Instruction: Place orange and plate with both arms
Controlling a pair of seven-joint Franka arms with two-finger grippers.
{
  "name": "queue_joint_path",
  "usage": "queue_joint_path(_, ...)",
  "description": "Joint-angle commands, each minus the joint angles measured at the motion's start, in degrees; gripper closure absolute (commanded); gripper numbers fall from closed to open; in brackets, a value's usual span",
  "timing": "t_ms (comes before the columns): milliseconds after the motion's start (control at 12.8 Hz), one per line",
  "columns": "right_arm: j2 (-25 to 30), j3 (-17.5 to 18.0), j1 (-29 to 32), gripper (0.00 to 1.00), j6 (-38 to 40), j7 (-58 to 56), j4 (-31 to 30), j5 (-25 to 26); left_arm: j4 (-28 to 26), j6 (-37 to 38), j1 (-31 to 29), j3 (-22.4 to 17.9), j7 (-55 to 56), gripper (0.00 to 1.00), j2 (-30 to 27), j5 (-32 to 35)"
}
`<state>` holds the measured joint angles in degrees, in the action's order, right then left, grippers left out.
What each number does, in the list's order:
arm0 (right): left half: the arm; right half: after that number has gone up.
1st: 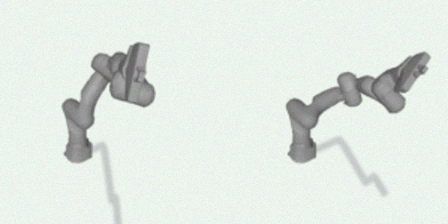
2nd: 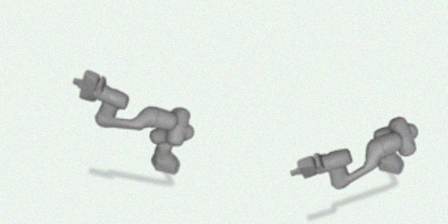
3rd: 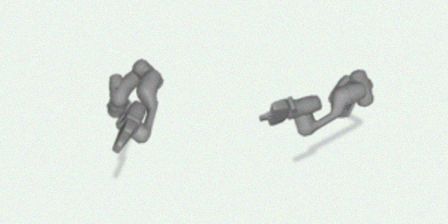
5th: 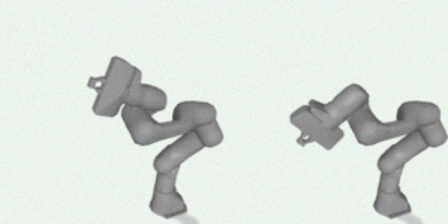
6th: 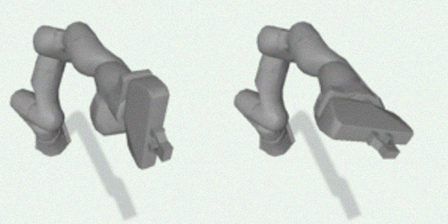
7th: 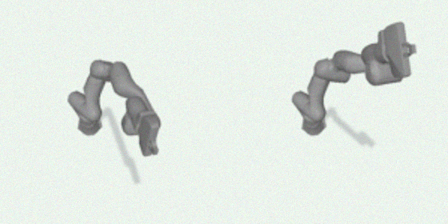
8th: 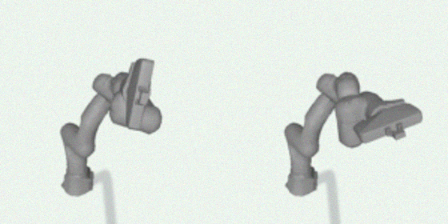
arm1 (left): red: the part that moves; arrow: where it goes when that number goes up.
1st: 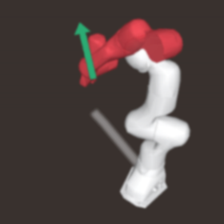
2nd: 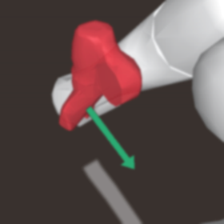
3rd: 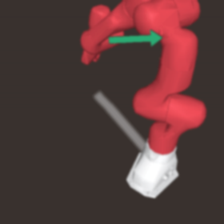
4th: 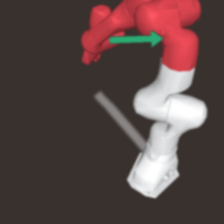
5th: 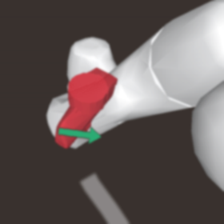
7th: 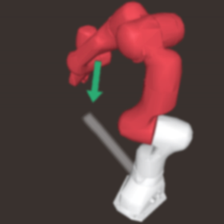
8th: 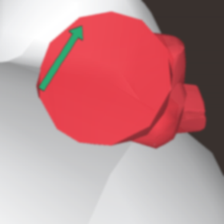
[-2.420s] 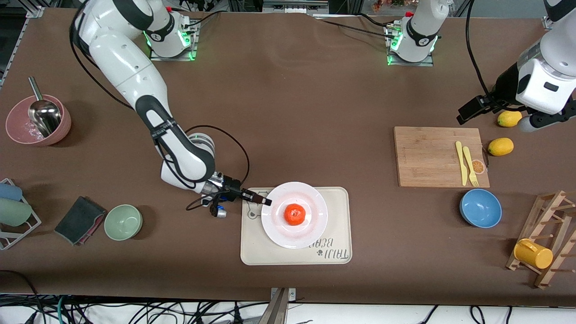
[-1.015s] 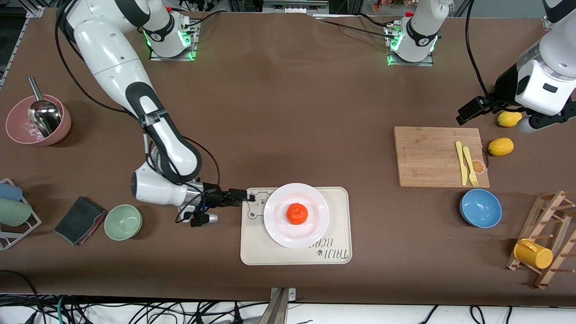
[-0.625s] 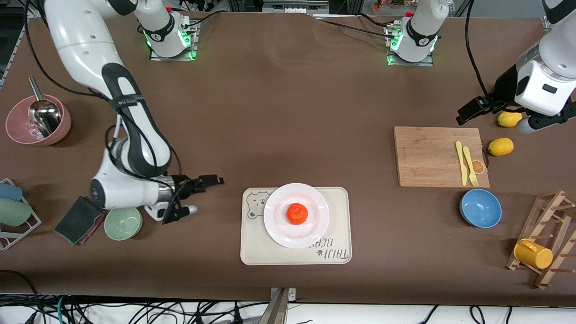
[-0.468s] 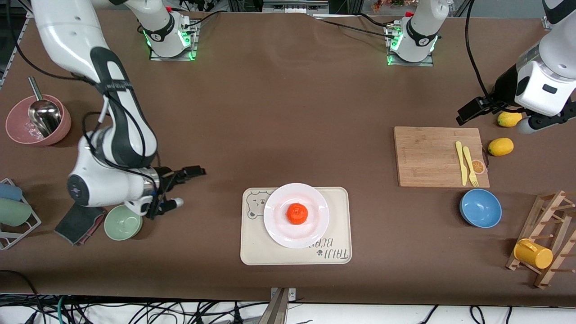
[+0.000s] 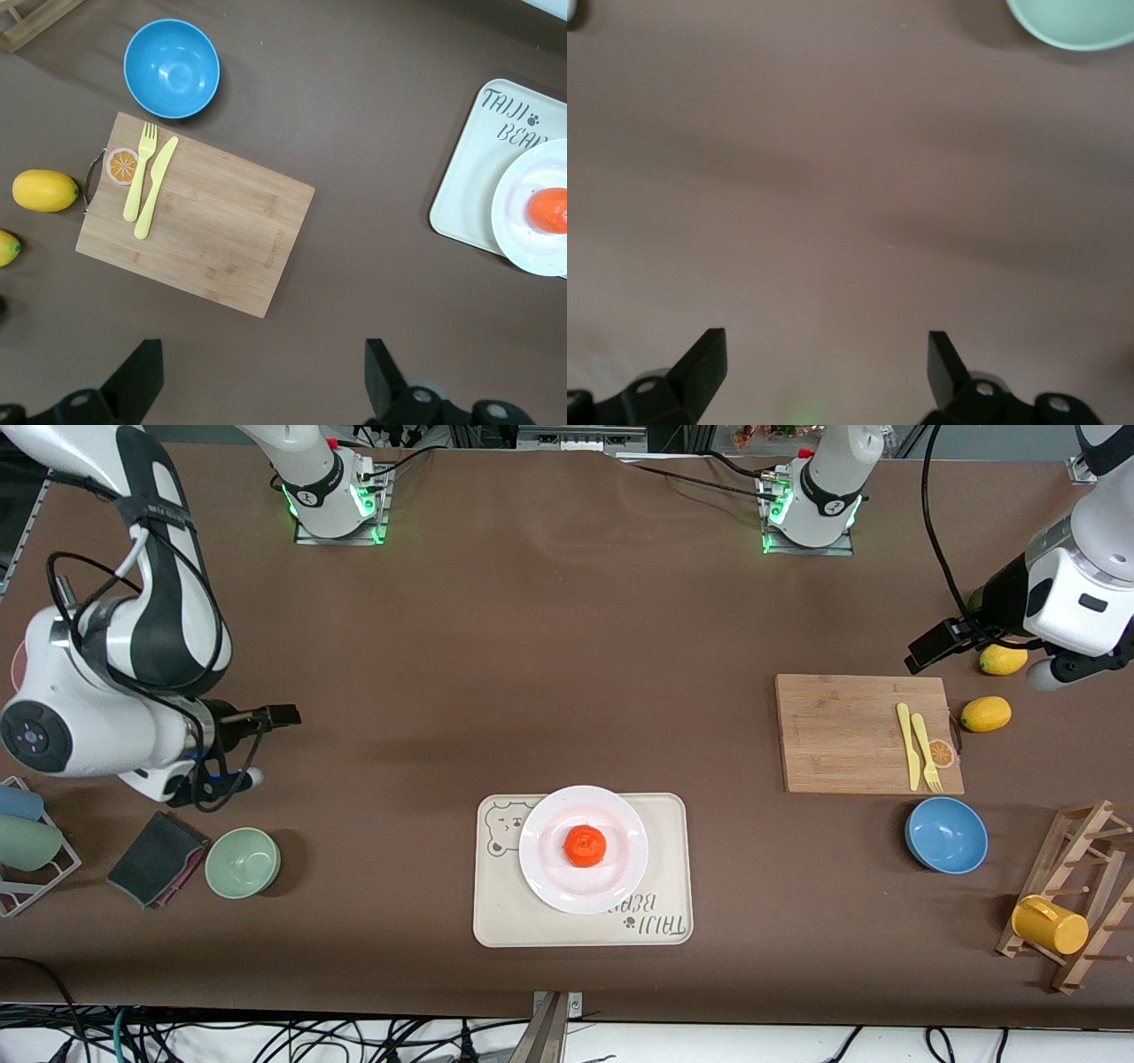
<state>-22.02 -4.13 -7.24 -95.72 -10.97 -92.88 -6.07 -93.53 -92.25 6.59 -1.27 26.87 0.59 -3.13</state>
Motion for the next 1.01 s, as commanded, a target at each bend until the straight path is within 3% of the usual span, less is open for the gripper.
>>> queue_joint_path(0,11.71,-0.88,-0.49,0.00,-6.75,3.57,-15.02,1.93,1.15,0.58,-0.52,0.39,-0.06,0.00,0.37,-1.18)
queue_joint_path(156,16.37,-0.71,-0.58,0.00,-6.41,7.35,-18.46,5.79,1.15,0.58,-0.52,0.39,-0.06,0.00,0.37,-1.18)
queue_joint_path(390,25.07,-0.62,-0.58,0.00,-5.89,10.69,-24.70,6.95,1.15,0.58,-0.43,0.48,0.03,0.00,0.37,-1.18)
queue_joint_path(937,31.68,2.27,-0.58,0.00,6.22,23.70,-21.57,9.24,1.24,0.58,-0.26,0.66,0.03,0.00,0.37,-1.18)
